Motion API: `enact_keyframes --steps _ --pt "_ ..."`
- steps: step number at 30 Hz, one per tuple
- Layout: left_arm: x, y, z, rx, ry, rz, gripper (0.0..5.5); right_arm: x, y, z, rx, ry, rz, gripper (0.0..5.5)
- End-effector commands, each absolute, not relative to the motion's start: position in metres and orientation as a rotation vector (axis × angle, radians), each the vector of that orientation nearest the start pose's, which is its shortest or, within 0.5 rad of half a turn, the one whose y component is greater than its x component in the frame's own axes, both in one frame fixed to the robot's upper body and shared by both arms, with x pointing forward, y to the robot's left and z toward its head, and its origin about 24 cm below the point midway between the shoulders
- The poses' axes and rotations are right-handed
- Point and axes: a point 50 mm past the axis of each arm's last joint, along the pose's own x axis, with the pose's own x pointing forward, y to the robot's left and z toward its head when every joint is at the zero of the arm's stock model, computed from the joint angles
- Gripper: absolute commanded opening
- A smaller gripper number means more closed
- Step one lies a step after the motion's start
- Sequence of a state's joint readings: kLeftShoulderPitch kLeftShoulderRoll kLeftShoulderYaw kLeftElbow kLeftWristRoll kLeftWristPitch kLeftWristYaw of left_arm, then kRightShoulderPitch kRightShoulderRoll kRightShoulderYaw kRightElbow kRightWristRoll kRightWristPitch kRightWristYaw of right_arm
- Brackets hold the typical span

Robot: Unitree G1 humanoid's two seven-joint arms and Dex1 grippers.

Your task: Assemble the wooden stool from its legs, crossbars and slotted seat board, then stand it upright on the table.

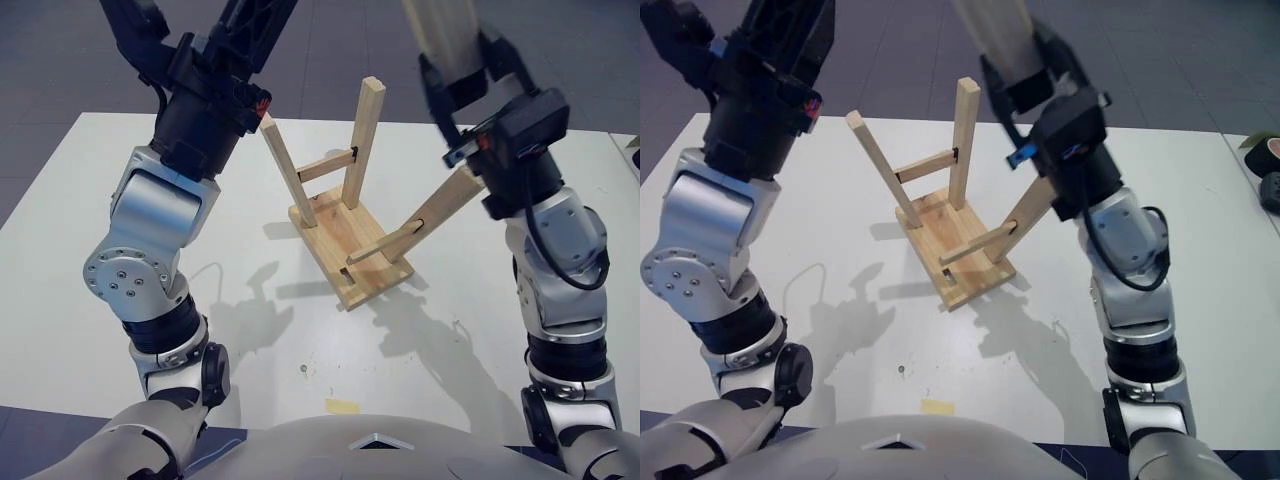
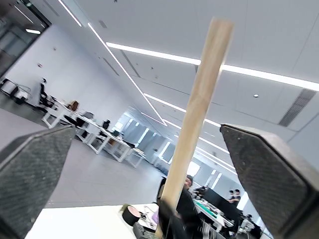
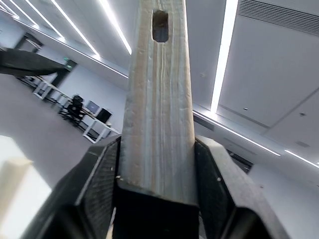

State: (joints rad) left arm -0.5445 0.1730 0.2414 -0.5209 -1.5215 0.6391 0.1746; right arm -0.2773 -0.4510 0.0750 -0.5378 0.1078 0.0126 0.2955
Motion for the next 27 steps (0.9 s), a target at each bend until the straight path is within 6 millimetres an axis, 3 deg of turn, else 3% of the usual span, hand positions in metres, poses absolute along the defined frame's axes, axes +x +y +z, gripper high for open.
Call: enact_keyframes --steps 1,10,20,27 --pt "0.249 0.125 0.278 -0.908 -0.285 -0.93 5.21 0.229 -0.127 0.206 -0.397 -0.653 0.62 2.07" --pt "0.247 0.137 0.298 -0.869 -0.341 -1.042 3.79 0.22 -0.114 0.189 -0.358 -0.589 0.686 2.07" --pt "0.244 0.14 0.289 -0.649 -0.267 -1.096 2.0 0.215 -0.108 0.183 -0.345 -0.572 0.716 2.07" --pt "0.248 0.141 0.29 -0.681 -0.293 -1.054 1.12 0.216 -0.109 0.184 -0.351 -0.581 0.705 2.07"
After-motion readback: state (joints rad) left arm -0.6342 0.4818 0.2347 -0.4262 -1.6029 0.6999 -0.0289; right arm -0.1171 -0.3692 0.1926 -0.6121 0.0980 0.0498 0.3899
